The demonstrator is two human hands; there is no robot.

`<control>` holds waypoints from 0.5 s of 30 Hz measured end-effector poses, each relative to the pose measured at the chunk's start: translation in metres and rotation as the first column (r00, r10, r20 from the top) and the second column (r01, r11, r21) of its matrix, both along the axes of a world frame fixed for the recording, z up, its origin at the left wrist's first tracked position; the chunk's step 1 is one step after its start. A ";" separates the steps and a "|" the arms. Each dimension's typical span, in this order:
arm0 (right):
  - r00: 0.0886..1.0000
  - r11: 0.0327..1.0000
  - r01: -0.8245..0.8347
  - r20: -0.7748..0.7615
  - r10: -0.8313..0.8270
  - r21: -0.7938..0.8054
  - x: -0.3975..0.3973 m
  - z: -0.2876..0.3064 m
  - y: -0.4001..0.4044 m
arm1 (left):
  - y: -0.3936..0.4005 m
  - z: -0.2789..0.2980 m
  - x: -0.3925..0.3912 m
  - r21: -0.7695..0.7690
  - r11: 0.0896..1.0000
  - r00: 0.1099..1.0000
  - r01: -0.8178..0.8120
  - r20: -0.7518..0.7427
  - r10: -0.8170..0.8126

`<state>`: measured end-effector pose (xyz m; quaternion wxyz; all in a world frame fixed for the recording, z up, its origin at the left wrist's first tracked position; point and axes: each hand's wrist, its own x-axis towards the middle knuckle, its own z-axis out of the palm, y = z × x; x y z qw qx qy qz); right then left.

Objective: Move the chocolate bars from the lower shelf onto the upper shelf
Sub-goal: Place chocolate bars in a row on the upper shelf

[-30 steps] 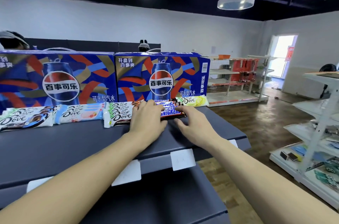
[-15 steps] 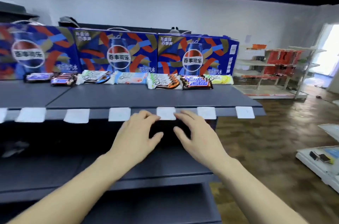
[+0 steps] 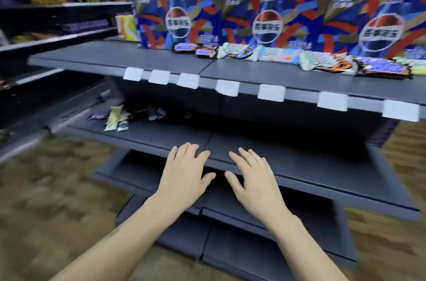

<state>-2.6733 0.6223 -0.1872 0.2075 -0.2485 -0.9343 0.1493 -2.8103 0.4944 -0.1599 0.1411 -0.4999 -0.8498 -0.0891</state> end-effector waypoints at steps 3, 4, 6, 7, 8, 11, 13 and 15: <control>0.996 0.996 -0.080 0.031 0.081 -0.029 -0.045 -0.012 -0.023 | -0.027 -0.018 -0.029 0.050 0.996 0.995 -0.071 0.073 0.067; 0.994 0.994 -0.101 0.042 0.103 -0.033 -0.061 -0.016 -0.029 | -0.034 -0.023 -0.039 0.059 0.994 0.992 -0.097 0.092 0.092; 0.988 0.989 -0.142 0.060 0.144 -0.044 -0.096 -0.022 -0.040 | -0.048 -0.034 -0.064 0.070 0.987 0.984 -0.147 0.113 0.139; 0.984 0.986 -0.160 0.067 0.164 -0.054 -0.114 -0.025 -0.045 | -0.053 -0.039 -0.077 0.077 0.982 0.979 -0.170 0.124 0.160; 0.981 0.982 -0.177 0.071 0.181 -0.063 -0.133 -0.028 -0.050 | -0.057 -0.044 -0.092 0.085 0.978 0.974 -0.191 0.138 0.178; 0.974 0.974 -0.207 0.078 0.214 -0.089 -0.193 -0.037 -0.062 | -0.069 -0.059 -0.142 0.095 0.966 0.960 -0.239 0.173 0.220; 0.973 0.970 -0.207 0.081 0.218 -0.124 -0.231 -0.042 -0.067 | -0.073 -0.069 -0.177 0.104 0.960 0.950 -0.261 0.202 0.237; 0.971 0.968 -0.208 0.093 0.222 -0.141 -0.268 -0.048 -0.067 | -0.072 -0.076 -0.211 0.111 0.956 0.945 -0.271 0.222 0.242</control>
